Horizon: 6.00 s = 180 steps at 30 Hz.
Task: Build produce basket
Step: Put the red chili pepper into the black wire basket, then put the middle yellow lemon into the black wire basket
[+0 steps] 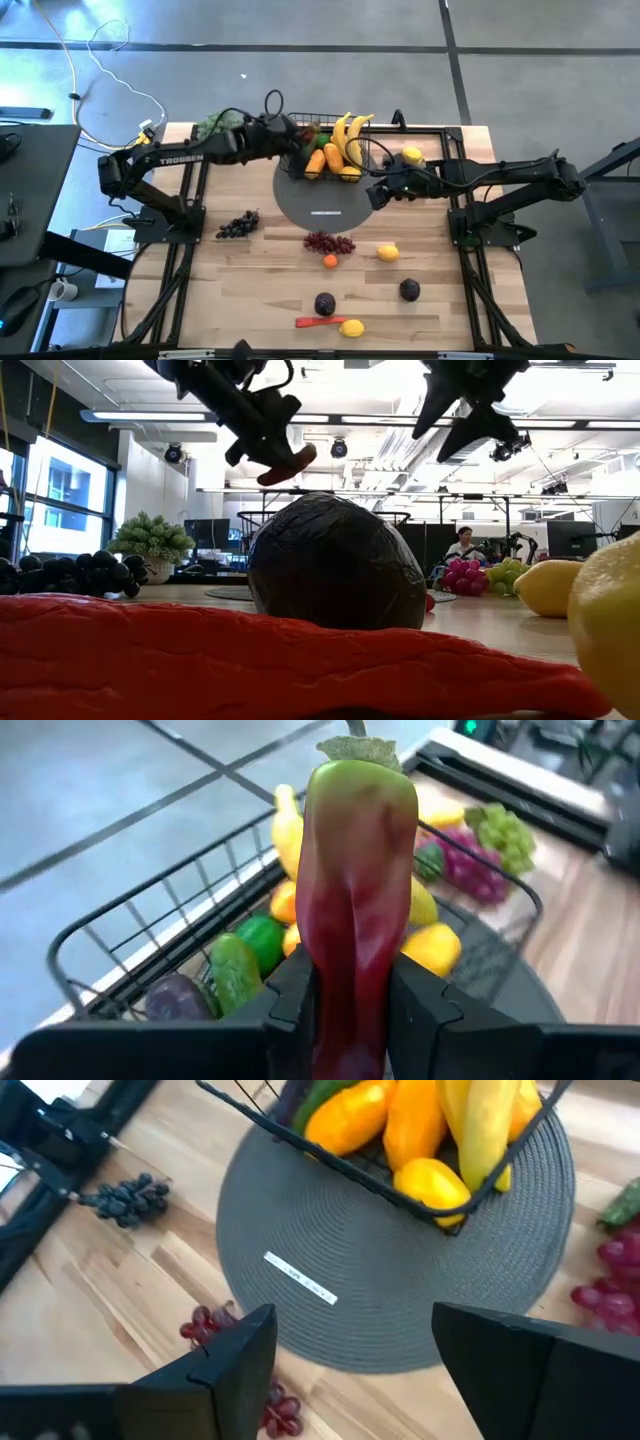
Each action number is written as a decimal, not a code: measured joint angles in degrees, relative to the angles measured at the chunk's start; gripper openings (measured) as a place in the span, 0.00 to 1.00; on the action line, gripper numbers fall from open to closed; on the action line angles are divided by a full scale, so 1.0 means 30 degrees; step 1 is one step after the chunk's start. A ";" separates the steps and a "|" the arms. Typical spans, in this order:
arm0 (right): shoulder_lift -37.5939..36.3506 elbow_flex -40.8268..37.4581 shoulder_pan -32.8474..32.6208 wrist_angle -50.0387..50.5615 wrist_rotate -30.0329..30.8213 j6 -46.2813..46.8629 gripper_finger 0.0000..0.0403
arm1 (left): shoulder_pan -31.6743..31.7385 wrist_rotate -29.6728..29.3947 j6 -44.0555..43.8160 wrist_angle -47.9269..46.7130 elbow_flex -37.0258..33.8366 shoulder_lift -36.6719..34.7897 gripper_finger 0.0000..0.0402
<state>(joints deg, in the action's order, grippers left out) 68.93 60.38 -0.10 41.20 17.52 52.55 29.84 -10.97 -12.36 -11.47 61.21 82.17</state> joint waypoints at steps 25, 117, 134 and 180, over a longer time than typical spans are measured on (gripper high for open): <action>0.0189 -0.0051 -0.0007 0.5416 -0.4519 0.1893 0.64 | 0.3068 0.3226 -0.5125 0.0837 -0.0007 0.2678 0.31; 1.0725 -0.0117 -0.6947 0.3301 -0.5745 -0.4094 0.38 | 0.0036 0.2972 -0.3012 -0.3751 0.0007 -0.4787 0.47; 1.0214 0.2410 -0.3562 0.3334 -0.6004 -0.5066 0.38 | 0.0063 -0.1846 0.2202 -0.3744 0.0007 -0.4787 0.47; 1.1583 0.8546 0.7449 -0.2233 -0.5093 -1.4058 0.38 | 0.3581 0.1002 0.5704 -0.7248 0.0007 -0.4787 0.47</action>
<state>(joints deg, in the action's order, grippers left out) 103.68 86.02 22.25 34.50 2.24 10.38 40.59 -7.97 4.75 -33.21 61.23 67.81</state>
